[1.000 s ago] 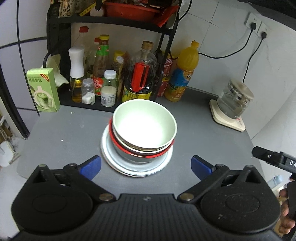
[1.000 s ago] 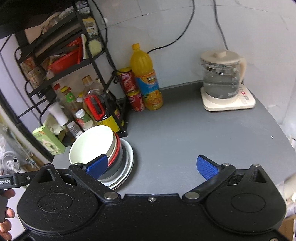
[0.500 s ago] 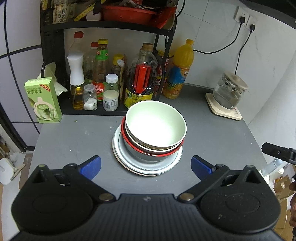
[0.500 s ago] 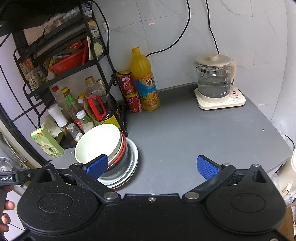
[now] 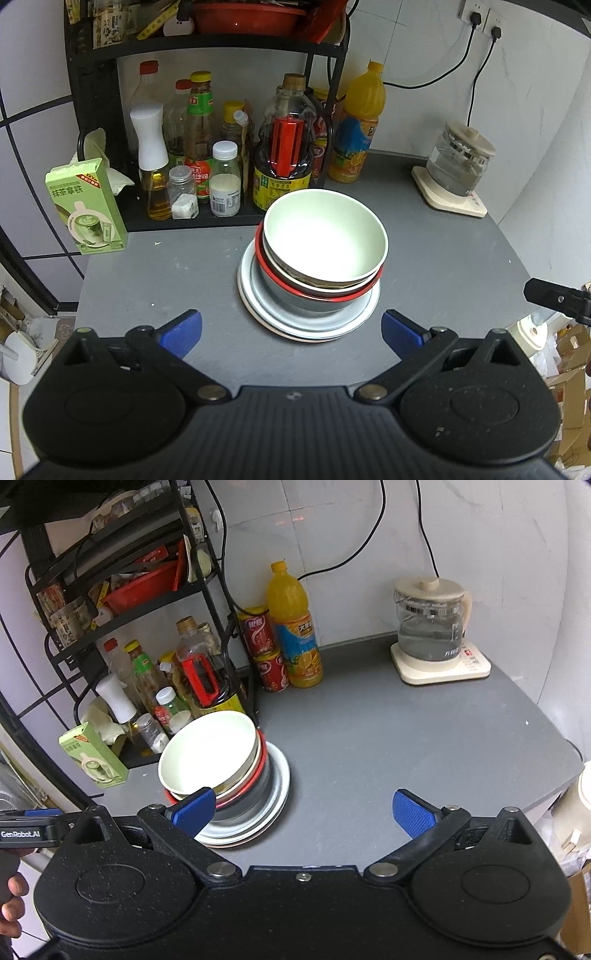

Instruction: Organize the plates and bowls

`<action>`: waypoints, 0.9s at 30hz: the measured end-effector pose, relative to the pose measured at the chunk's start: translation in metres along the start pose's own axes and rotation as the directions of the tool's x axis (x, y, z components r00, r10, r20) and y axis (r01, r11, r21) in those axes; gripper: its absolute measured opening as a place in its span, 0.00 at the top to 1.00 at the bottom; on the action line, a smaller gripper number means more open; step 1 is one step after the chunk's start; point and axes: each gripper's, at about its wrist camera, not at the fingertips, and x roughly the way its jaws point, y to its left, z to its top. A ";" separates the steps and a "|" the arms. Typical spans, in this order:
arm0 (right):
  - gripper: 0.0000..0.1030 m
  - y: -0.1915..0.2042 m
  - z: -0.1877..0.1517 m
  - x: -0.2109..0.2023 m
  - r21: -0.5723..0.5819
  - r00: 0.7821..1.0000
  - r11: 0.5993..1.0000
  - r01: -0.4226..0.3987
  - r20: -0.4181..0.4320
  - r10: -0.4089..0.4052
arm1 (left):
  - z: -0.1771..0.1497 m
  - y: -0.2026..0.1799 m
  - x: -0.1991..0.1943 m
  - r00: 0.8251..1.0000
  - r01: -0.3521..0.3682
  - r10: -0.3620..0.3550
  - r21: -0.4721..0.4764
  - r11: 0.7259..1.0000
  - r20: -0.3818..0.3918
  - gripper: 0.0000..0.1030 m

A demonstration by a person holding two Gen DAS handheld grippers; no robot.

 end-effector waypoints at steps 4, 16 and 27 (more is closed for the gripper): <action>0.00 0.006 -0.002 0.003 -0.010 1.000 1.000 0.004 -0.006 -0.004 | 0.000 0.000 0.002 1.000 0.005 -0.005 0.018 1.000 -0.012 0.01; 0.00 0.013 -0.003 0.006 -0.020 1.000 1.000 -0.007 -0.026 0.007 | 0.003 -0.005 0.008 0.999 0.009 -0.008 0.025 1.000 -0.035 0.01; 0.00 0.009 -0.002 0.006 -0.031 0.999 0.999 -0.017 -0.042 0.016 | 0.000 -0.014 0.006 0.999 0.006 -0.004 0.028 1.000 -0.044 0.01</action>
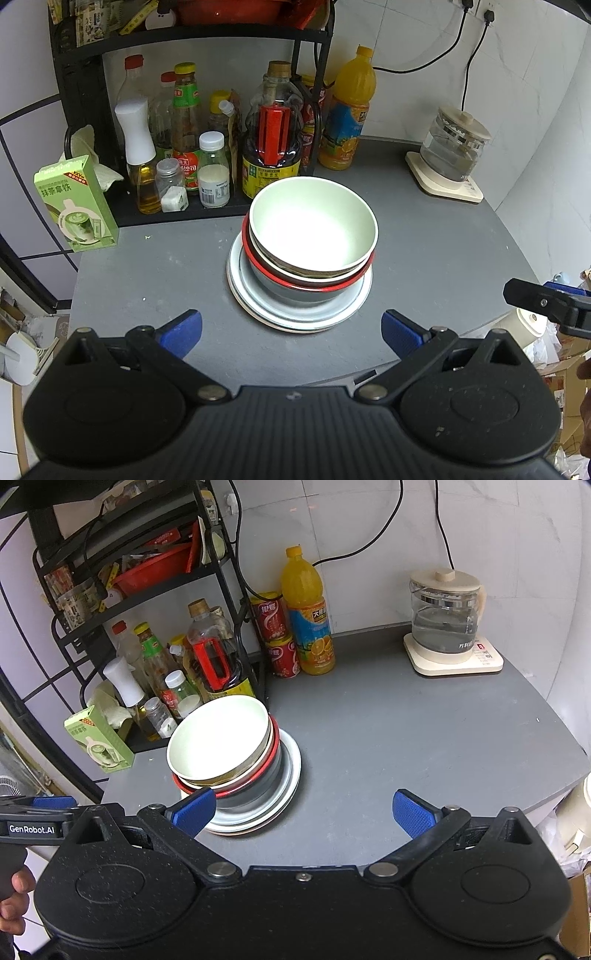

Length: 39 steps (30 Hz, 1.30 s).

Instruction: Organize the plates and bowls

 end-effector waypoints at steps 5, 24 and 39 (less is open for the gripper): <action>0.00 -0.001 -0.001 -0.002 -0.001 1.000 1.000 -0.002 -0.003 0.002 | -0.002 -0.001 -0.001 1.000 0.000 0.000 -0.005 1.000 -0.005 0.01; 0.00 -0.005 -0.007 -0.007 0.009 1.000 1.000 0.003 -0.008 -0.003 | -0.004 -0.007 -0.007 1.000 0.000 0.000 0.001 1.000 0.005 0.01; 0.00 -0.006 -0.014 -0.015 0.011 1.000 1.000 0.010 -0.013 -0.009 | -0.006 -0.010 -0.007 1.000 0.008 -0.008 0.016 1.000 0.003 0.01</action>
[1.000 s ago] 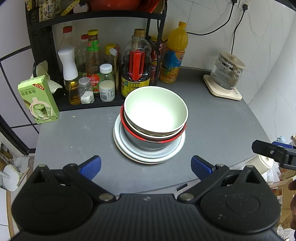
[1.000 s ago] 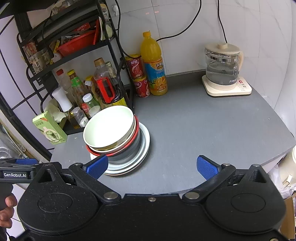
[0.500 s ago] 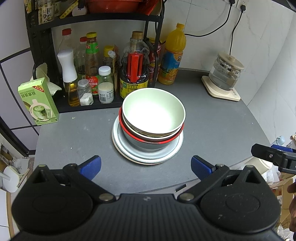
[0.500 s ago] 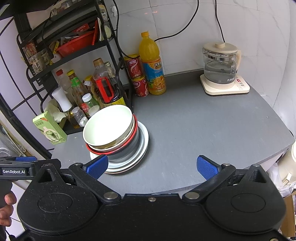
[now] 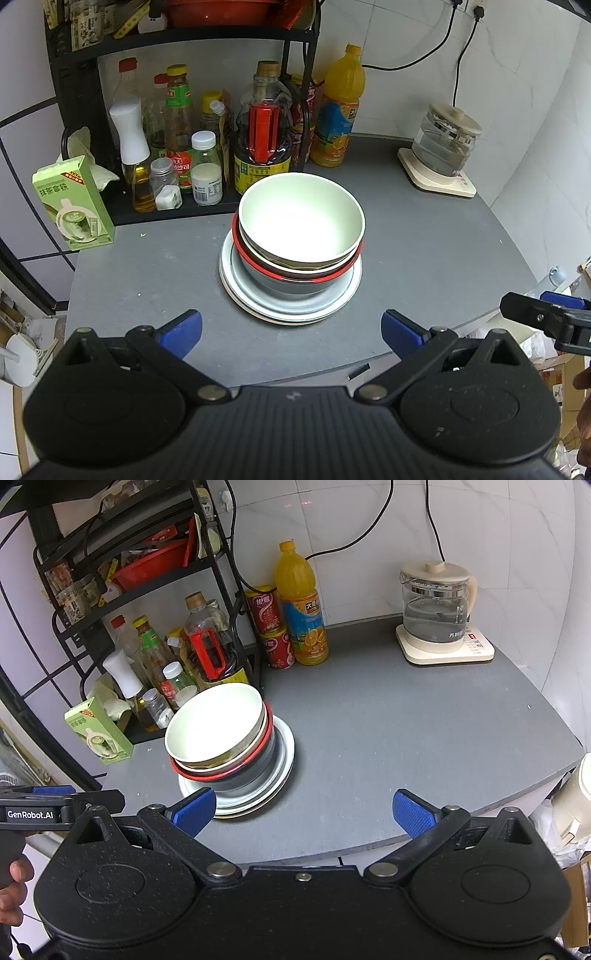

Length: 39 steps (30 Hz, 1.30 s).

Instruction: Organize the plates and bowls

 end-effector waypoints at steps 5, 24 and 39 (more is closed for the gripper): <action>0.00 0.000 -0.001 -0.001 0.001 1.000 1.000 0.002 0.000 -0.002 | 0.000 0.000 0.001 1.000 0.004 -0.004 0.000 1.000 0.000 0.01; 0.00 0.000 0.001 0.003 0.010 1.000 1.000 0.009 -0.003 -0.009 | 0.004 0.000 0.007 1.000 0.007 -0.007 0.002 1.000 -0.006 0.01; 0.00 0.004 0.003 0.010 0.011 1.000 1.000 0.006 -0.010 -0.006 | 0.004 0.002 0.009 1.000 0.004 -0.004 -0.007 1.000 -0.005 0.01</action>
